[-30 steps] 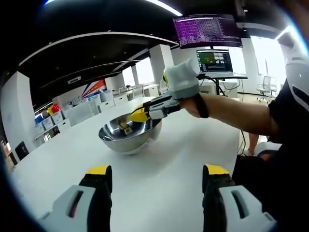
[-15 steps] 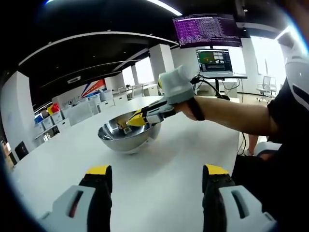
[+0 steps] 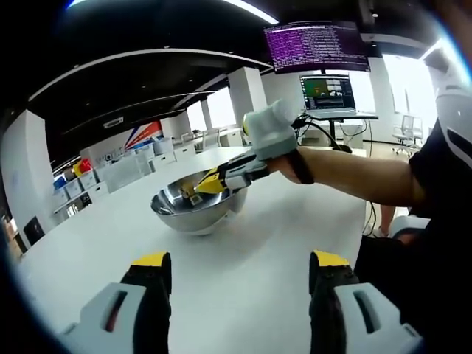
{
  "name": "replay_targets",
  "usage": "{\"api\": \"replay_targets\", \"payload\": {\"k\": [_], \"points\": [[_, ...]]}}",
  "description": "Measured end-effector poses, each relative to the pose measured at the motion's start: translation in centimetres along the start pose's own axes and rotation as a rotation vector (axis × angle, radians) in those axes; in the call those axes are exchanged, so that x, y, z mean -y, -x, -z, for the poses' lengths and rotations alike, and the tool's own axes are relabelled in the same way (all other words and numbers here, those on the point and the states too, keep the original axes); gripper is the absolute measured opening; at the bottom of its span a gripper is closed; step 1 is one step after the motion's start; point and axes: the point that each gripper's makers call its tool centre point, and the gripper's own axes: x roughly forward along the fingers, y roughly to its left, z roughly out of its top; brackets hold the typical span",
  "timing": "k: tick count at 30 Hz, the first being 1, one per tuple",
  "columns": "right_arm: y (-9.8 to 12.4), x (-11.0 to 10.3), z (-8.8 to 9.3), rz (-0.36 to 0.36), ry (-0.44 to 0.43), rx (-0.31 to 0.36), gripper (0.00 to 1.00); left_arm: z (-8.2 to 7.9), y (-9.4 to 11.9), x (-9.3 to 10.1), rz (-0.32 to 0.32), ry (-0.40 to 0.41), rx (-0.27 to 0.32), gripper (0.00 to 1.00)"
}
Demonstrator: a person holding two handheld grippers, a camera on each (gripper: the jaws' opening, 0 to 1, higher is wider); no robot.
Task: Pick up the QQ candy scattered on the table and place it into the stainless steel bowl on the table
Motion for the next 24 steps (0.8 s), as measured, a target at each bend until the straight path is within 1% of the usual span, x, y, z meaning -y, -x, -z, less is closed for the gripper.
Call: {"api": "replay_targets", "payload": {"k": [1,2,8,15,18,19,20,23,24], "points": [[0.1,0.1,0.0,0.0,-0.003,0.001,0.18,0.0,0.0,0.0,0.0,0.0,-0.001,0.76],[0.1,0.1,-0.1,-0.003,-0.005,0.003,0.2,0.0,0.0,0.0,0.0,0.0,-0.001,0.76],[0.1,-0.2,-0.1,-0.005,0.0,0.004,0.2,-0.2,0.0,0.0,0.0,-0.001,0.004,0.76],[0.3,0.1,-0.4,0.006,0.013,0.009,0.2,-0.1,0.1,0.0,-0.001,0.0,0.002,0.76],[0.8,0.3,-1.6,0.01,0.008,0.039,0.21,0.0,0.2,-0.2,-0.003,0.004,0.004,0.76],[1.3,0.4,-2.5,0.016,0.008,0.072,0.21,0.0,0.2,-0.2,-0.005,0.005,0.003,0.76],[1.9,0.3,-3.0,0.017,0.007,0.088,0.21,0.1,0.2,-0.3,-0.006,0.006,0.002,0.76],[2.9,0.6,-3.9,0.03,0.011,0.108,0.23,0.2,0.2,-0.5,-0.01,0.009,0.001,0.76],[3.4,0.8,-4.4,0.036,0.014,0.122,0.23,0.1,0.2,-0.5,-0.009,0.009,0.002,0.76]]}}
